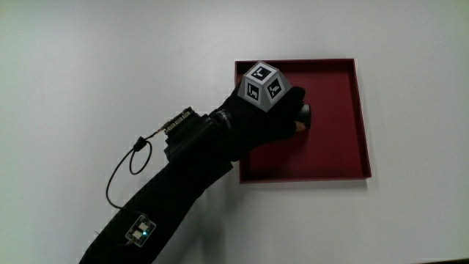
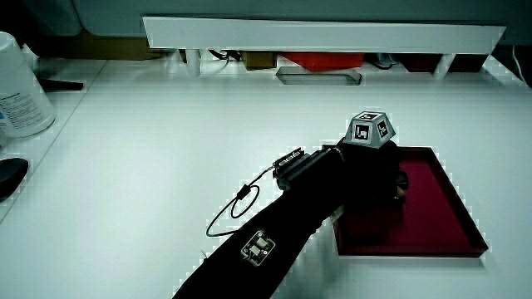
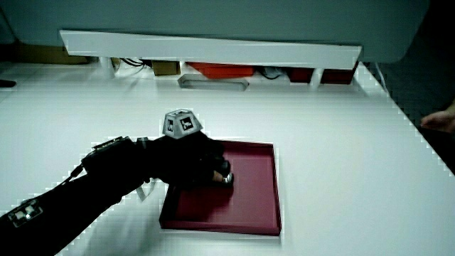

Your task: Pick stapper from plate

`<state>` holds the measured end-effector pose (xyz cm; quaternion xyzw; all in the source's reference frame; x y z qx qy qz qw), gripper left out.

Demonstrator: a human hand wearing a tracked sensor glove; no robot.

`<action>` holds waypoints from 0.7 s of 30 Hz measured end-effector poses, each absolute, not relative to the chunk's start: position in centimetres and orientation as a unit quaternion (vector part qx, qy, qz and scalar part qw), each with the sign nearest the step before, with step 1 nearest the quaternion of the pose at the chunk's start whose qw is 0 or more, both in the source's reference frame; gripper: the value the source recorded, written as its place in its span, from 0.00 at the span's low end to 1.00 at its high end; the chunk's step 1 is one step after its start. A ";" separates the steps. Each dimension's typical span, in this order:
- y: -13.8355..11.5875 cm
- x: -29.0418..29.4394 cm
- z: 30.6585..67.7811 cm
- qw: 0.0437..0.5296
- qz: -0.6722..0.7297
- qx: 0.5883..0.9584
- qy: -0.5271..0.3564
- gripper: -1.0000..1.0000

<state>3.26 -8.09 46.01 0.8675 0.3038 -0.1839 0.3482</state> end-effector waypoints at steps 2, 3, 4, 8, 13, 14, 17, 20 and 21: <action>-8.1 3.3 46.1 0.347 -0.187 0.868 0.302 0.50; -8.1 3.3 46.0 0.346 -0.186 0.868 0.303 0.50; -8.1 3.3 45.9 0.343 -0.185 0.870 0.302 0.50; -8.1 3.2 45.9 0.320 -0.187 0.878 0.303 0.55; -8.1 3.1 45.9 0.294 -0.194 0.887 0.298 0.68; -8.1 3.1 45.9 0.289 -0.196 0.889 0.298 0.71; -8.2 3.0 46.0 0.286 -0.205 0.888 0.297 0.79; -8.1 3.1 45.9 0.289 -0.207 0.886 0.297 0.87; -8.1 3.1 45.9 0.284 -0.205 0.887 0.301 0.89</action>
